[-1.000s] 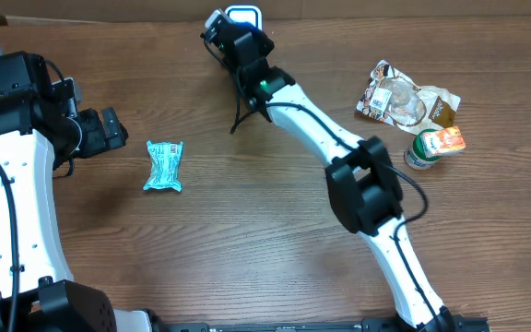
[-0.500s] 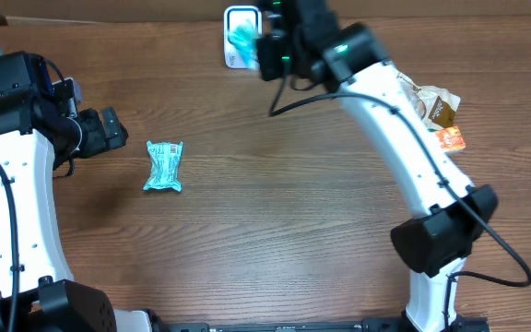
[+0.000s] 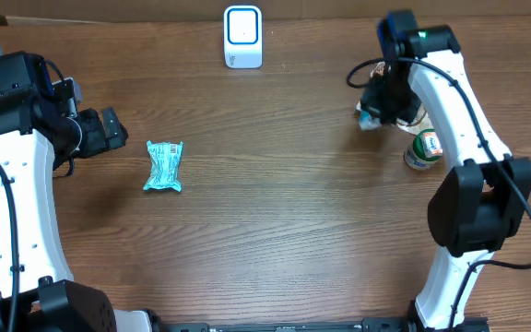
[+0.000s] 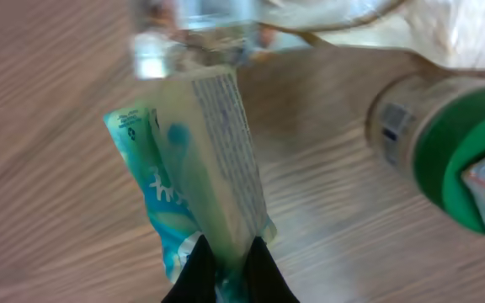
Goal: Scan the item barcode
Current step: 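Carry the Kleenex pack right and release it on the pile, then reach the right gripper left to the green wipes pack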
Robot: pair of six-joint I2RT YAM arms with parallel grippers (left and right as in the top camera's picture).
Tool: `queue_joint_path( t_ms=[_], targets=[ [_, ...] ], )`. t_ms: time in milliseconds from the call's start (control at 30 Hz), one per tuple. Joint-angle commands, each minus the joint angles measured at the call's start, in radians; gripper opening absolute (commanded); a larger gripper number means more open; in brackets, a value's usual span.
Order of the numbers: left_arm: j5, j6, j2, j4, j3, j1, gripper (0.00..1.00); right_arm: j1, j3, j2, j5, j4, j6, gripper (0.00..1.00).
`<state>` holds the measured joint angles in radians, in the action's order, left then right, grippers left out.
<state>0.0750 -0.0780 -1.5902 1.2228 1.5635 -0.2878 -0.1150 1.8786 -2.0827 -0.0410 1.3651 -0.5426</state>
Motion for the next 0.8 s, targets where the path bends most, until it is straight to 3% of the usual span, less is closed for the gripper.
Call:
queue_joint_path(
  t_ms=[0,167,200,267,400,600,767],
  targets=[
    [0.003,0.003,0.008,-0.001,0.004,0.008,1.00,0.031,-0.109,-0.005,-0.013,-0.066,-0.037,0.04],
    [0.003,0.003,0.008,-0.001,0.004,0.008,1.00,0.047,-0.190,-0.005,-0.105,-0.122,-0.037,0.04],
    [0.003,0.003,0.008,-0.001,0.004,0.008,1.00,0.047,-0.190,-0.005,-0.105,-0.124,-0.037,0.11],
    [0.003,0.003,0.008,-0.001,0.004,0.008,1.00,0.045,-0.188,-0.005,-0.104,-0.130,-0.031,0.34],
    [0.003,0.003,0.008,-0.001,0.004,0.008,1.00,0.043,-0.171,-0.005,-0.082,-0.119,-0.020,0.52],
    [0.003,0.003,0.008,-0.001,0.004,0.008,0.99,0.038,-0.063,-0.005,0.146,-0.069,0.143,0.60],
    [0.003,0.003,0.008,-0.001,0.004,0.008,1.00,-0.002,0.045,-0.005,0.314,-0.055,0.185,0.64]
  ],
)
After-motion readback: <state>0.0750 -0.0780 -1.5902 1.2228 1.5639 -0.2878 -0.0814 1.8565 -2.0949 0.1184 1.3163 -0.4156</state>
